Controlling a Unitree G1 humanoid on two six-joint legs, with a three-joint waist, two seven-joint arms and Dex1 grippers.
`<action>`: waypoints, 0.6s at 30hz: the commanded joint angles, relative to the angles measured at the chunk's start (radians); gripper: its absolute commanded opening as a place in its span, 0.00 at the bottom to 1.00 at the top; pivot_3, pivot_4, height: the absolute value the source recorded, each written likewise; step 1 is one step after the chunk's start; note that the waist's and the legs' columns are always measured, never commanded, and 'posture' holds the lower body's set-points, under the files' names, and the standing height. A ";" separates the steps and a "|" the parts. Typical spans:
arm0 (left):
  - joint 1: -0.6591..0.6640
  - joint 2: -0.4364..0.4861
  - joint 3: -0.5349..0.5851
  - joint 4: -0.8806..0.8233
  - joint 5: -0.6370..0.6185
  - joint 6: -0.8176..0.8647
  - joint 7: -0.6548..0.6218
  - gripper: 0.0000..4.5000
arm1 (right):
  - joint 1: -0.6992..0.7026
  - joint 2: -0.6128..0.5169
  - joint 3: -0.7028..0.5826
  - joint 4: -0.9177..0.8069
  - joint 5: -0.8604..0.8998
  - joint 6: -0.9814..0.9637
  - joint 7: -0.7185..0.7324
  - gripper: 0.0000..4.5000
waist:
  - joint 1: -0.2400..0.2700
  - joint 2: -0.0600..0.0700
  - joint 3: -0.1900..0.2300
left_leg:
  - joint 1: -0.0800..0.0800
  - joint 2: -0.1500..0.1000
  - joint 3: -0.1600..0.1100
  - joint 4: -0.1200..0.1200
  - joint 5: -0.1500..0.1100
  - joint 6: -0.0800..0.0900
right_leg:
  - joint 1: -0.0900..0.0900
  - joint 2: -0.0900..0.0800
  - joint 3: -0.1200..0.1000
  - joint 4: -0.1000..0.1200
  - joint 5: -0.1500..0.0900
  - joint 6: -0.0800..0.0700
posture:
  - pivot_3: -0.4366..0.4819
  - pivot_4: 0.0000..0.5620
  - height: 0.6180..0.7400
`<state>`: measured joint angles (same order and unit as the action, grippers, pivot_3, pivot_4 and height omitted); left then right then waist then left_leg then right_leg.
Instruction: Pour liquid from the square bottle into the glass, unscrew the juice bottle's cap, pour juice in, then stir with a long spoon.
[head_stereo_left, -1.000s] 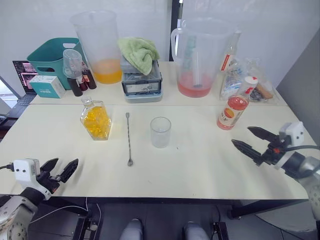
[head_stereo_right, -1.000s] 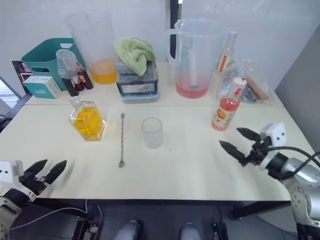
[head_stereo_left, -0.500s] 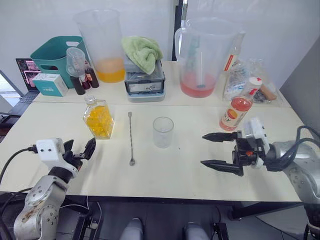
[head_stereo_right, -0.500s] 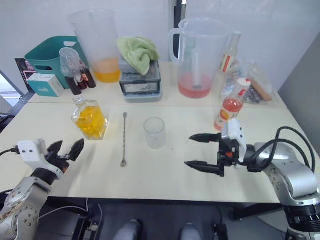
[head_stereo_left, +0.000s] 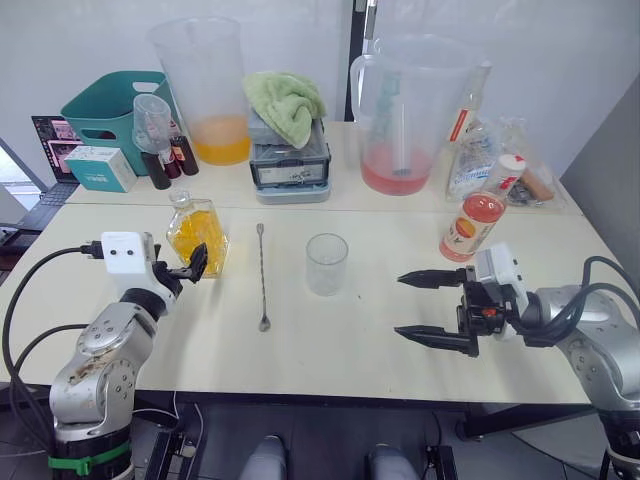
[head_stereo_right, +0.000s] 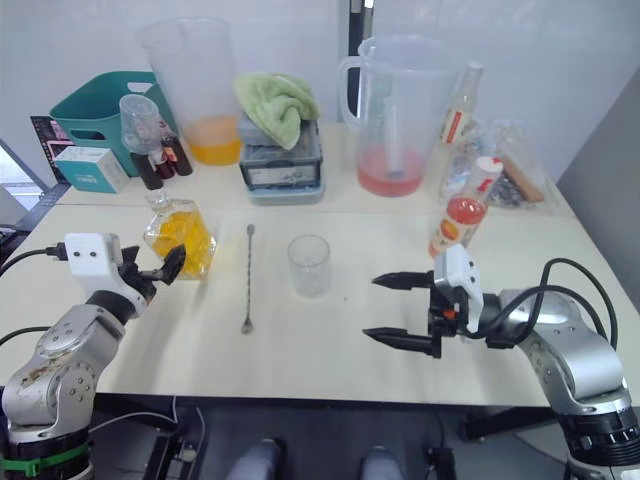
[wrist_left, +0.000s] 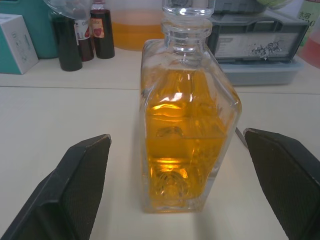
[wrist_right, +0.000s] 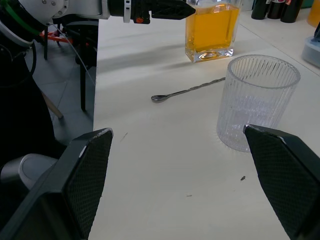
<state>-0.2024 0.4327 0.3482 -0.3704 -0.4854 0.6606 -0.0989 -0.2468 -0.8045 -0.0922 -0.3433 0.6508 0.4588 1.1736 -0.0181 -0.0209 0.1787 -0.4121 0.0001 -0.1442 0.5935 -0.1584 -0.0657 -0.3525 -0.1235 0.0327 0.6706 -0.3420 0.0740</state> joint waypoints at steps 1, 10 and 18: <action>-0.032 -0.001 -0.007 0.016 0.031 0.001 0.017 1.00 | 0.008 0.003 -0.021 -0.036 0.009 -0.016 -0.011 0.99 | -0.001 0.000 0.000 | 0.000 0.000 0.000 0.000 0.000 0.000 | 0.000 0.000 0.000 0.000 0.000 0.000 | 0.48 0.27 1.00; -0.188 -0.014 -0.067 0.190 0.122 -0.052 0.024 1.00 | 0.022 0.009 -0.021 -0.045 -0.002 -0.020 -0.039 0.99 | 0.001 -0.001 0.001 | -0.001 0.000 0.000 0.001 0.000 0.000 | 0.000 0.000 0.000 0.000 0.000 0.001 | 0.48 0.27 1.00; -0.248 -0.044 -0.091 0.267 0.155 -0.078 0.009 0.87 | 0.031 0.010 -0.024 -0.065 0.003 -0.011 -0.064 1.00 | 0.001 -0.001 0.001 | -0.002 0.000 0.000 0.002 0.000 0.000 | -0.001 0.000 0.000 0.000 0.000 0.001 | 0.48 0.27 1.00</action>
<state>-0.4311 0.3940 0.2513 -0.0923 -0.3360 0.6115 -0.0893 -0.2152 -0.7914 -0.0929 -0.3751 0.6444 0.4547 1.1127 -0.0175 -0.0222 0.1795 -0.4139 -0.0001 -0.1442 0.5956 -0.1583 -0.0658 -0.3531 -0.1235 0.0325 0.6702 -0.3417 0.0746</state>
